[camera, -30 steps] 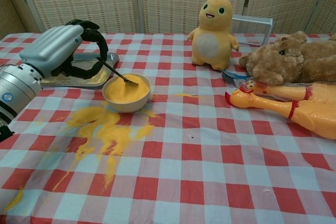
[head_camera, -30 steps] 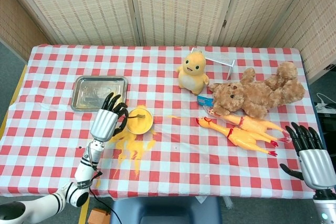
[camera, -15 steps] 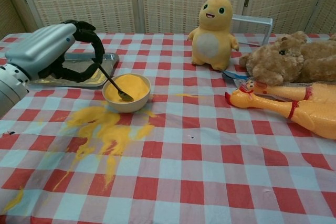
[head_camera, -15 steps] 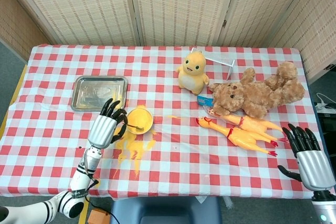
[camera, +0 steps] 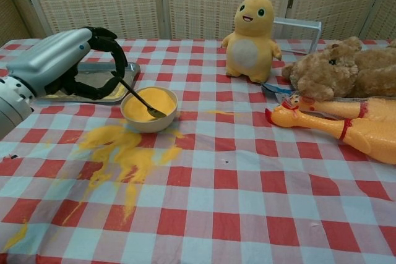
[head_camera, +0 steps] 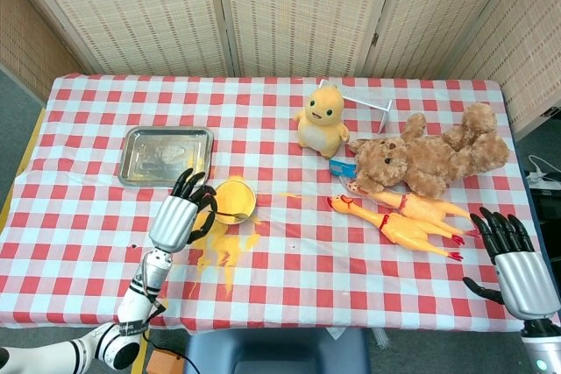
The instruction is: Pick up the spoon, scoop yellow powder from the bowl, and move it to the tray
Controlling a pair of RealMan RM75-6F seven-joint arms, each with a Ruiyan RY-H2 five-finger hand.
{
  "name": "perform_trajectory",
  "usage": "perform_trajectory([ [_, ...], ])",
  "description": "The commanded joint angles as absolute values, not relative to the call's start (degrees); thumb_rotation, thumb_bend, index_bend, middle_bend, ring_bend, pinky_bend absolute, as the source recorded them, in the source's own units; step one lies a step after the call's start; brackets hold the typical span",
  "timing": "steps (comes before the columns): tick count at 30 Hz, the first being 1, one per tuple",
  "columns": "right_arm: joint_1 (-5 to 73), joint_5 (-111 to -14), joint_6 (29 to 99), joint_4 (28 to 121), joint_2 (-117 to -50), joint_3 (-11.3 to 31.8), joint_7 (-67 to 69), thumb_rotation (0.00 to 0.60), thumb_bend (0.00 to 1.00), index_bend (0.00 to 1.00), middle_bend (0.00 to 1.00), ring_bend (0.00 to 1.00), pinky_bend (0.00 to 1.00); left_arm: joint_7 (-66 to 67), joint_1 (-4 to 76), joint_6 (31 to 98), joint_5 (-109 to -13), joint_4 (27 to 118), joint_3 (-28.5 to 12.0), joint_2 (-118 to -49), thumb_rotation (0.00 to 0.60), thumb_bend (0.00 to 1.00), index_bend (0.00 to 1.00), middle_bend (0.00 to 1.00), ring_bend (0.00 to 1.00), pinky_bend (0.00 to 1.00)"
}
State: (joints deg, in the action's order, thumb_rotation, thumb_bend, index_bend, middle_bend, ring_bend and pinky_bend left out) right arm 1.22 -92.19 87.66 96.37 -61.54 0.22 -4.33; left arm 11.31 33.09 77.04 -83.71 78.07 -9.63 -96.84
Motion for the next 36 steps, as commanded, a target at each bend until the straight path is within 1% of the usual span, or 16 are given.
perform_trajectory([
  [1,1.19,-92.14,87.69,96.37,-61.54,0.24,-4.34,0.6,0.02,0.0,0.0,0.0,0.0,11.6,33.28,76.32,-82.81,77.53,-10.29,-96.89,0.6,0.78,0.84,0.35,0.1,0.06],
  [9,1.24,-91.76,87.5,96.27,-61.65,0.37,-4.55,0.6,0.02,0.0,0.0,0.0,0.0,11.34,33.97,73.83,-80.3,75.35,-11.56,-97.19,0.6,0.78,0.84,0.35,0.1,0.06],
  [16,1.27,-91.48,87.44,96.3,-61.65,0.5,-4.55,0.6,0.02,0.0,0.0,0.0,0.0,9.77,34.96,72.24,-77.9,70.18,-13.39,-99.03,0.6,0.78,0.84,0.35,0.1,0.06],
  [23,1.24,-91.34,87.51,96.29,-61.49,0.59,-4.23,0.6,0.02,0.0,0.0,0.0,0.0,6.98,36.24,74.92,-78.61,63.58,-15.36,-102.29,0.6,0.78,0.84,0.36,0.11,0.06],
  [27,1.02,-91.57,88.05,96.36,-61.28,0.59,-3.98,0.6,0.02,0.0,0.0,0.0,0.0,5.74,37.06,75.27,-78.6,59.89,-16.03,-103.74,0.6,0.78,0.84,0.36,0.11,0.06],
  [33,0.91,-91.64,88.26,96.37,-61.21,0.58,-3.88,0.6,0.02,0.0,0.0,0.0,0.0,5.17,37.27,75.92,-78.97,58.34,-15.97,-104.3,0.6,0.78,0.84,0.36,0.11,0.06],
  [36,0.91,-91.84,88.23,96.36,-61.21,0.46,-3.87,0.6,0.02,0.0,0.0,0.0,0.0,4.8,37.01,78.13,-80.66,59.19,-15.38,-103.97,0.6,0.78,0.84,0.36,0.11,0.06],
])
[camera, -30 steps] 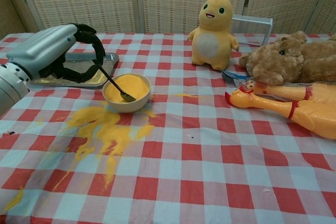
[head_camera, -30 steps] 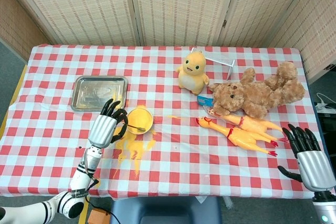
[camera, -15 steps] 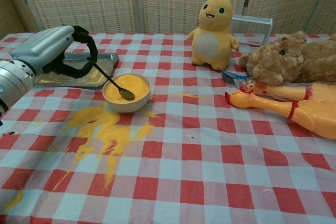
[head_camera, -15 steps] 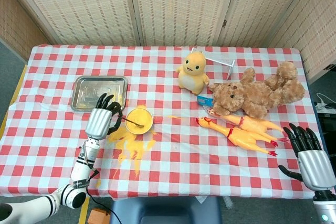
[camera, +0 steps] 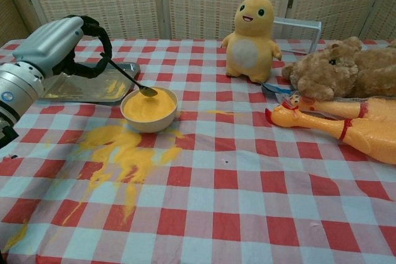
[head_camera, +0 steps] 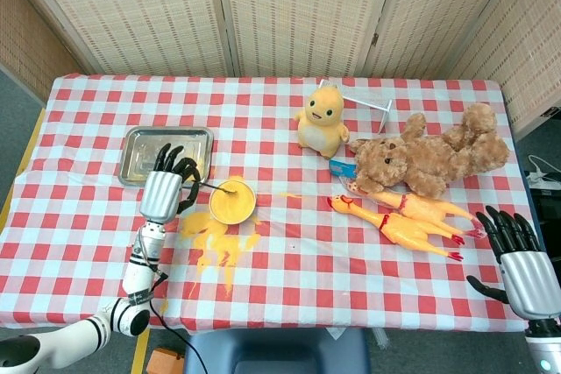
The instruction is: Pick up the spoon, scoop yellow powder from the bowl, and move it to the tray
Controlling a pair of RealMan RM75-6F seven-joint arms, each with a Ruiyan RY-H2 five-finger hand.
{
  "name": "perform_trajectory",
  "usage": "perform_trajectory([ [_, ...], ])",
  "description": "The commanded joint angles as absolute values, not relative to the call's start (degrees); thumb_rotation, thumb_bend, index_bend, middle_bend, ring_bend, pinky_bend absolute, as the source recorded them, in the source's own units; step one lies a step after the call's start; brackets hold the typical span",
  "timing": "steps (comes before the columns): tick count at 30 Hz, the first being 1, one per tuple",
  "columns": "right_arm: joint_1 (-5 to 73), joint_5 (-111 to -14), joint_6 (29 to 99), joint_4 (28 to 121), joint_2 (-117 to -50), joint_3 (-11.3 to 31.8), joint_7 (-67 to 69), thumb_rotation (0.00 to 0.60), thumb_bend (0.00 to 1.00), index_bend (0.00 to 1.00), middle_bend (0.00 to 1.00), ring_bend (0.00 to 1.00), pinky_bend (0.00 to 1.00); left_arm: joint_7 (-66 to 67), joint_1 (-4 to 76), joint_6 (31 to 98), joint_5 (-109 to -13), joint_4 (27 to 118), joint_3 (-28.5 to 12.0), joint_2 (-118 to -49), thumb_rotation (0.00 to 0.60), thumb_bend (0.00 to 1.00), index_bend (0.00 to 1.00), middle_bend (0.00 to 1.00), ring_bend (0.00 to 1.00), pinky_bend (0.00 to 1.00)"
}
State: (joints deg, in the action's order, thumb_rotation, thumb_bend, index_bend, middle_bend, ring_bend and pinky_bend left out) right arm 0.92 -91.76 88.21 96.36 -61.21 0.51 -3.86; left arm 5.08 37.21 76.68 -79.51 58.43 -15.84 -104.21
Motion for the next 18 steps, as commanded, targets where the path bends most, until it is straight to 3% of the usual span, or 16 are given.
perform_trajectory([
  [1,0.9,-91.91,88.26,96.4,-61.21,0.45,-3.87,0.6,0.02,0.0,0.0,0.0,0.0,4.78,36.83,78.58,-81.03,59.92,-15.13,-103.68,0.6,0.78,0.84,0.36,0.11,0.06],
  [12,0.88,-92.57,88.28,96.52,-61.28,0.15,-4.02,0.6,0.02,0.0,0.0,0.0,0.0,6.64,33.63,78.84,-80.67,72.76,-13.2,-97.75,0.6,0.78,0.84,0.36,0.11,0.06],
  [18,0.7,-92.93,88.71,96.65,-61.24,0.08,-4.02,0.6,0.02,0.0,0.0,0.0,0.0,6.5,33.3,71.86,-73.48,76.1,-14.59,-95.09,0.6,0.78,0.84,0.36,0.11,0.05],
])
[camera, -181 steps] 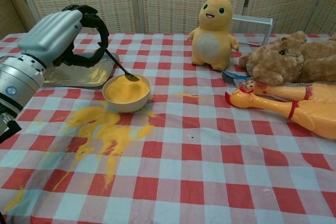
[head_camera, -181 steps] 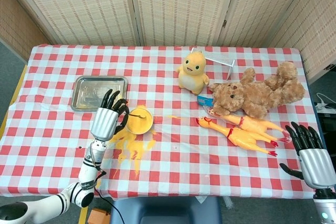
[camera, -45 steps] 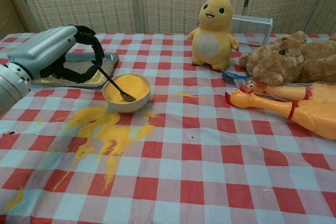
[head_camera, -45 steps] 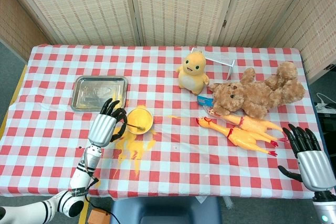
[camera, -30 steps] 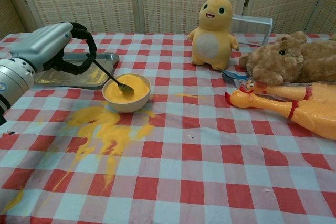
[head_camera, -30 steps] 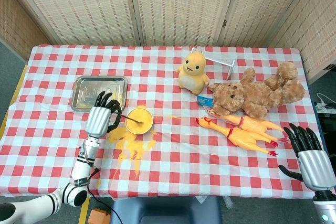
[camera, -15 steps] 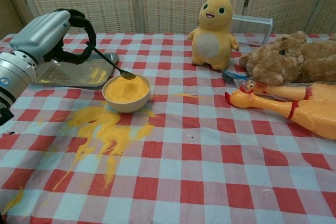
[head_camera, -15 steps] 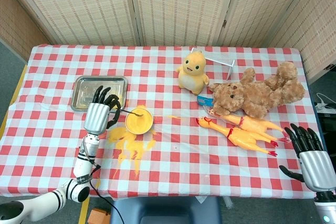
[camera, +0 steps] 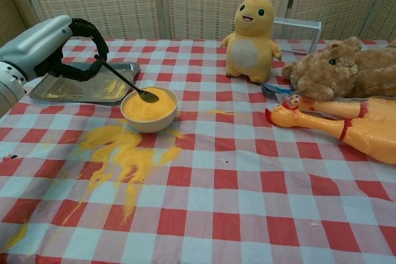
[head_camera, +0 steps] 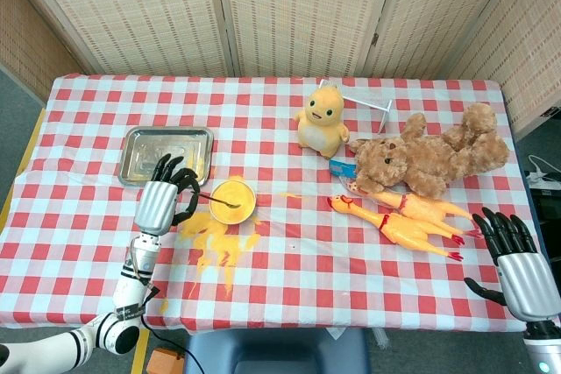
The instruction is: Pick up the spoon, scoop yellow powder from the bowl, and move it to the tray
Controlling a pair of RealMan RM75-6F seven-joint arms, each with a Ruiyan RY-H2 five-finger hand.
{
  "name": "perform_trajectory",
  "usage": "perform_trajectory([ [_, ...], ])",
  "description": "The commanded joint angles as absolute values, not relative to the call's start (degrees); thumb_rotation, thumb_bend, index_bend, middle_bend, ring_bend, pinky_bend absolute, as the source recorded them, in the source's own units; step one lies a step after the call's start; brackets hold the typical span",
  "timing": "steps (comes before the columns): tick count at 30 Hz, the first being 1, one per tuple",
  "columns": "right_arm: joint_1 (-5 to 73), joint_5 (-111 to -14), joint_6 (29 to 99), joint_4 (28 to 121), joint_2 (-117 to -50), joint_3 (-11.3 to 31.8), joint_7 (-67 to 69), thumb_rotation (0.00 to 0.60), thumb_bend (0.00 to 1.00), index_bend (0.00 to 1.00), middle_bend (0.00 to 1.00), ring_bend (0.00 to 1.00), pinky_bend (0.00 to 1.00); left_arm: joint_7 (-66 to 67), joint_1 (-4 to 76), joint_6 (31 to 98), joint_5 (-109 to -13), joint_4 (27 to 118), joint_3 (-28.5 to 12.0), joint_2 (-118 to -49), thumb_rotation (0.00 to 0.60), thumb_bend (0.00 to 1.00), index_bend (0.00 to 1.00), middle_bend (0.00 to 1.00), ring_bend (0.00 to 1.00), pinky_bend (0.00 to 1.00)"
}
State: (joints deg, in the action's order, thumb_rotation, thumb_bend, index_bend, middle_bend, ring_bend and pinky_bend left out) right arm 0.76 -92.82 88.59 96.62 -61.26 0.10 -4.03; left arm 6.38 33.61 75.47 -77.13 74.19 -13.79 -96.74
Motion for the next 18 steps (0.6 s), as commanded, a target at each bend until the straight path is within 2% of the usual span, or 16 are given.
perform_trajectory([
  [1,0.66,-92.98,88.81,96.66,-61.23,0.07,-4.05,0.6,0.02,0.0,0.0,0.0,0.0,6.61,33.35,70.84,-72.47,76.71,-14.83,-94.6,0.6,0.78,0.84,0.36,0.11,0.05],
  [12,0.68,-92.18,88.6,96.48,-61.14,0.4,-3.77,0.6,0.02,0.0,0.0,0.0,0.0,4.57,34.42,70.64,-72.48,79.16,-17.28,-92.5,0.6,0.78,0.85,0.36,0.11,0.05],
  [18,0.81,-91.43,88.1,96.43,-61.35,0.64,-4.25,0.6,0.02,0.0,0.0,0.0,0.0,0.21,37.15,69.82,-71.4,72.85,-21.66,-92.57,0.6,0.76,0.84,0.36,0.11,0.06],
])
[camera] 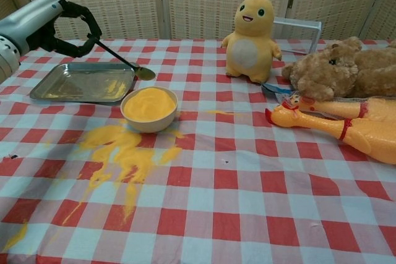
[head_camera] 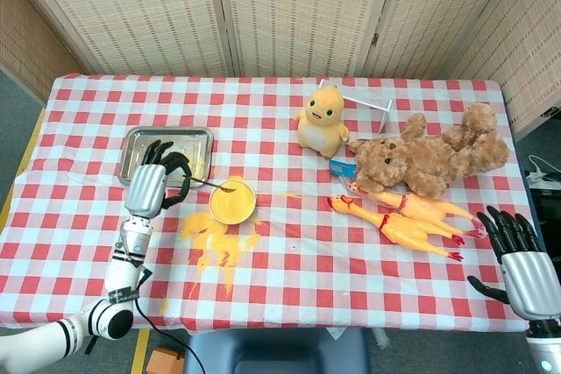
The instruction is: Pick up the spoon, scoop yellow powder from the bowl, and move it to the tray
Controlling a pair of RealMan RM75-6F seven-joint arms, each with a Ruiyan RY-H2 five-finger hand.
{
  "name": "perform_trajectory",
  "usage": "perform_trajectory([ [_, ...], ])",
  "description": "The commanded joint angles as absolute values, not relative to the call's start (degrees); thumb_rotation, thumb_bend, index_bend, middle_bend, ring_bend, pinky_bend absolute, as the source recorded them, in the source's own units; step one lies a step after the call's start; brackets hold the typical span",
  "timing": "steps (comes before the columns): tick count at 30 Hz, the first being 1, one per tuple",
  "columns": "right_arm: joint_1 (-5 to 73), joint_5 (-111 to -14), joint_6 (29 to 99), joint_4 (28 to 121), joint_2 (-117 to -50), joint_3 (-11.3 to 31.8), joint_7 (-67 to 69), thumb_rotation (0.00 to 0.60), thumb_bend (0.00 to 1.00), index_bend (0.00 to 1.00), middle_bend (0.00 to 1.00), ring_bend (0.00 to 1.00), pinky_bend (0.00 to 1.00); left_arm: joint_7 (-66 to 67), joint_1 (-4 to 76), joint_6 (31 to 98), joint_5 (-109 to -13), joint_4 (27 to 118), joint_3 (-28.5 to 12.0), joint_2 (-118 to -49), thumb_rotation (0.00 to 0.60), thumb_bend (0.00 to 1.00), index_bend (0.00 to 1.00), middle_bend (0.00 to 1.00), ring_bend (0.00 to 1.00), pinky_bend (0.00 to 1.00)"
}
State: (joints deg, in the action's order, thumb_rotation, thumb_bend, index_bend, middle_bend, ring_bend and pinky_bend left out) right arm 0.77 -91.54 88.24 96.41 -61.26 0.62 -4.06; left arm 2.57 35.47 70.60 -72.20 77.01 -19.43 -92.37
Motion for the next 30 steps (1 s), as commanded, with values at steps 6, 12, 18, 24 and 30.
perform_trajectory([
  [6,0.56,-90.99,88.54,96.43,-61.61,0.89,-5.02,0.6,0.02,0.0,0.0,0.0,0.0,-4.58,42.12,63.37,-67.96,55.12,-24.65,-95.65,0.6,0.75,0.84,0.37,0.11,0.06],
  [12,0.81,-89.73,87.72,95.96,-62.1,1.29,-5.71,0.6,0.02,0.0,0.0,0.0,0.0,-11.85,44.41,56.31,-66.7,39.82,-23.48,-99.88,0.6,0.73,0.85,0.37,0.11,0.06],
  [18,0.81,-89.71,87.71,96.01,-62.35,1.28,-6.24,0.6,0.02,0.0,0.0,0.0,0.0,-17.71,46.27,50.11,-66.94,25.92,-21.7,-104.82,0.6,0.72,0.84,0.38,0.11,0.05],
  [24,0.81,-89.9,87.61,96.04,-62.31,1.13,-5.93,0.6,0.02,0.0,0.0,0.0,0.0,-23.17,46.58,45.33,-68.46,18.79,-19.42,-107.3,0.6,0.7,0.83,0.38,0.11,0.04],
  [30,1.06,-89.61,87.02,96.03,-62.55,1.15,-6.28,0.6,0.02,0.0,0.0,0.0,0.0,-25.73,46.68,42.59,-69.95,15.45,-17.55,-108.85,0.6,0.59,0.62,0.36,0.09,0.03],
])
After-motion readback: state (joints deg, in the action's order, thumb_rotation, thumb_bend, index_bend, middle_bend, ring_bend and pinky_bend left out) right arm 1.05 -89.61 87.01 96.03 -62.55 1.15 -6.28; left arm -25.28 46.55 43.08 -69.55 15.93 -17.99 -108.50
